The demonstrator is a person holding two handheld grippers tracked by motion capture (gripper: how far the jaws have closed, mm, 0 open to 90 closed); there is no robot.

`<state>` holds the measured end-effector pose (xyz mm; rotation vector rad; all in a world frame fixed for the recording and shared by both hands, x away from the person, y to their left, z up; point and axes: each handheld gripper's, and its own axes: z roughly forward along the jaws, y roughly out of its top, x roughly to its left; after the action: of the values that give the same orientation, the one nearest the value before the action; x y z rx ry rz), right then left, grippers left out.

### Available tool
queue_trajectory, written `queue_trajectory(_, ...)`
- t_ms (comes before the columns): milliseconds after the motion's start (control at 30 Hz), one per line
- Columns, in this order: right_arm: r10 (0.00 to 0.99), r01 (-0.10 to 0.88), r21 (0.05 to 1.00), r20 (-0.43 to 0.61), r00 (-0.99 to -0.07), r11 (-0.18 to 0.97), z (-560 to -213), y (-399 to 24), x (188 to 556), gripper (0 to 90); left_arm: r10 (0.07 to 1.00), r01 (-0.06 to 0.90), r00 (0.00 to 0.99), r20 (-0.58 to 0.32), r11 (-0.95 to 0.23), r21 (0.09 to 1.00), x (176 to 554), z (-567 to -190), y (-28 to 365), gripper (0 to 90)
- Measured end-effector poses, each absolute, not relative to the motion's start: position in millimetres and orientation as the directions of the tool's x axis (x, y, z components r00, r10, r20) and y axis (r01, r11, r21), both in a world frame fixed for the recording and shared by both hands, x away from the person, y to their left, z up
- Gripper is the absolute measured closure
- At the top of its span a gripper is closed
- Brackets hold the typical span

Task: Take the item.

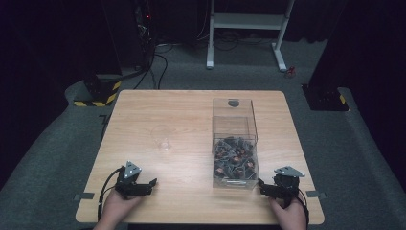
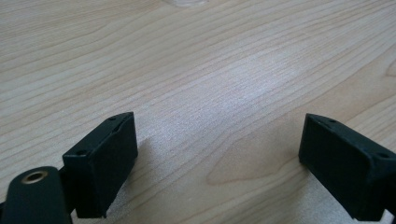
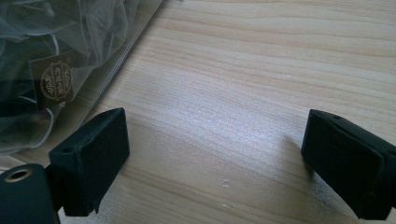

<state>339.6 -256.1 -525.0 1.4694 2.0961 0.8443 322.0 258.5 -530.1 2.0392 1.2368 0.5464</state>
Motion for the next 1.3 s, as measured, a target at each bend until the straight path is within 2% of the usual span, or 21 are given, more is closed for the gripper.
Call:
queue_trajectory(300, 0.941, 0.672, 0.698, -0.009, -0.338, 0.247, -525.0, -256.2, 339.3, 7.5, 0.888, 0.602, 0.460, 0.005, -0.316, 0.733, 322.1, -530.0, 258.5, 12.0)
queue_trajectory(733, 0.920, 0.661, 0.694, -0.006, -0.392, 0.286, -524.5, -261.4, 336.2, 7.6, 0.896, 0.604, 0.444, 0.007, -0.305, 0.736, 321.4, -529.6, 258.9, 14.8)
queue_trajectory(1133, 0.920, 0.661, 0.694, -0.006, -0.392, 0.286, -524.5, -261.4, 335.7, 7.5, 0.891, 0.613, 0.454, 0.007, -0.318, 0.723, 322.2, -528.5, 260.4, 12.7)
queue_trajectory(1300, 0.922, 0.663, 0.693, -0.004, -0.388, 0.282, -524.5, -261.0, 335.5, 7.6, 0.882, 0.597, 0.471, 0.018, -0.334, 0.729, 319.1, -525.9, 261.3, 14.5)
